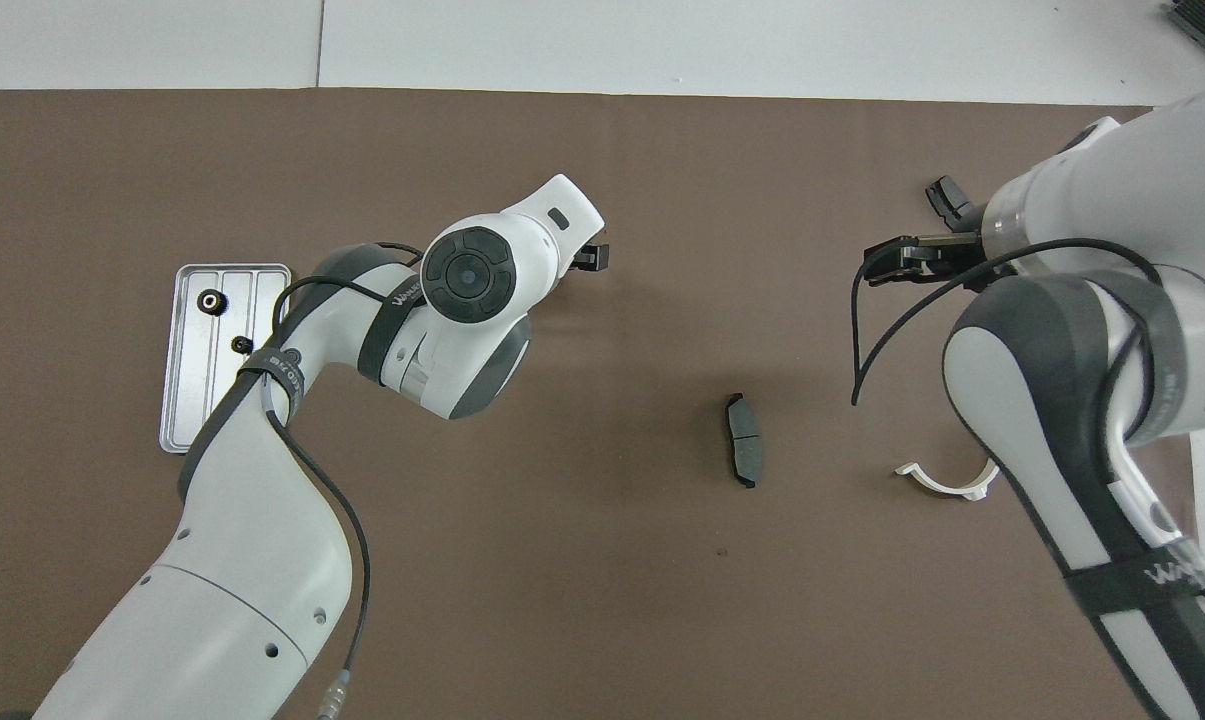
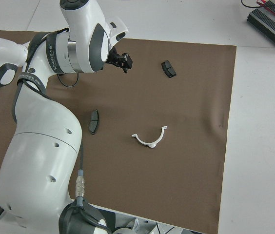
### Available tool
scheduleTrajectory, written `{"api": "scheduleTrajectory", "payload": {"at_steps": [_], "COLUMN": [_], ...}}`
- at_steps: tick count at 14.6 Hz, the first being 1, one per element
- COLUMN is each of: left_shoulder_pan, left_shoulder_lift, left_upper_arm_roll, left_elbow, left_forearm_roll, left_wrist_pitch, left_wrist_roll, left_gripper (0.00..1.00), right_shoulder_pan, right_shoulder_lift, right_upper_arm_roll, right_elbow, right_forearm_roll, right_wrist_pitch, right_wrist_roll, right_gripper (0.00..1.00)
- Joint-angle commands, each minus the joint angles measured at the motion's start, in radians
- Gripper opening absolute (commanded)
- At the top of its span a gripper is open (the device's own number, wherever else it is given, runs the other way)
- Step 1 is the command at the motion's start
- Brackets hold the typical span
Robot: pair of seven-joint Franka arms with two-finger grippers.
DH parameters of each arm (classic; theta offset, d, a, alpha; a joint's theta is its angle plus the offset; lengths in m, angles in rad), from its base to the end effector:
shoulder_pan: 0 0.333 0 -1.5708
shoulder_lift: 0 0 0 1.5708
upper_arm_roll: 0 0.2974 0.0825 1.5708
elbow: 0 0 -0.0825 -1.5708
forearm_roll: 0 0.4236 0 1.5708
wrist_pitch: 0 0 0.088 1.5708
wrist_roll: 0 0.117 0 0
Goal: Place bearing gear from tray to pile
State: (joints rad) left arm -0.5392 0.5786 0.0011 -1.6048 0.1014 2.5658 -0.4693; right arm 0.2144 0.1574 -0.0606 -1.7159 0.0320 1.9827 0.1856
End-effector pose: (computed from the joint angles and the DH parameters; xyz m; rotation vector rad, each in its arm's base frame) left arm 0.6443 -0.3859 0.2850 2.9614 -0.2128 0.5547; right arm 0.6489 0.1046 0.4599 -3.0979 0.0647 -0.1623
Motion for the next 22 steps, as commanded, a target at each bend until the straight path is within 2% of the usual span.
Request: {"api": "scheduleTrajectory", "payload": {"at_steps": [1,4,6,8,10,12,13,15,18,20,22], "left_shoulder_pan": [0.007,0.071,0.125,0.185,0.255,0.32,0.359,0.412,0.487,0.521,0.545], "left_shoulder_lift": [-0.094,-0.222,-0.29,-0.324,-0.338,-0.335,-0.332,-0.312,-0.264,-0.234,-0.209], "left_upper_arm_roll": [0.014,0.013,0.013,0.013,0.013,0.011,0.01,0.01,0.007,0.007,0.007], "left_elbow": [-0.091,-0.236,-0.305,-0.329,-0.326,-0.322,-0.322,-0.322,-0.319,-0.319,-0.319], "left_forearm_roll": [-0.009,-0.009,-0.009,-0.009,-0.009,-0.009,-0.009,-0.011,-0.023,-0.095,-0.117], "left_wrist_pitch": [-0.064,-0.064,-0.068,-0.117,-0.179,-0.176,-0.171,-0.156,-0.093,-0.04,-0.007], "left_wrist_roll": [0.012,0.064,0.147,0.184,0.247,0.278,0.282,0.32,0.348,0.348,0.366], "left_gripper": [1.0,1.0,1.0,1.0,1.0,1.0,1.0,1.0,1.0,1.0,1.0], "right_shoulder_pan": [0.06,0.132,0.183,0.223,0.289,0.318,0.327,0.345,0.39,0.398,0.398], "right_shoulder_lift": [0.065,0.122,0.203,0.29,0.416,0.555,0.595,0.61,0.62,0.625,0.634], "right_upper_arm_roll": [0.002,0.002,0.002,0.004,0.008,0.011,0.011,0.019,0.019,0.019,0.019], "right_elbow": [0.004,0.01,0.062,0.107,0.218,0.352,0.39,0.395,0.392,0.365,0.354], "right_forearm_roll": [0.014,0.014,0.014,0.012,0.008,0.005,0.0,-0.018,-0.098,-0.141,-0.153], "right_wrist_pitch": [0.098,0.21,0.298,0.396,0.435,0.504,0.525,0.596,0.63,0.669,0.683], "right_wrist_roll": [0.09,0.15,0.198,0.206,0.242,0.252,0.249,0.214,0.131,0.043,0.029], "right_gripper": [1.0,1.0,1.0,1.0,1.0,1.0,1.0,1.0,1.0,1.0,1.0]}}
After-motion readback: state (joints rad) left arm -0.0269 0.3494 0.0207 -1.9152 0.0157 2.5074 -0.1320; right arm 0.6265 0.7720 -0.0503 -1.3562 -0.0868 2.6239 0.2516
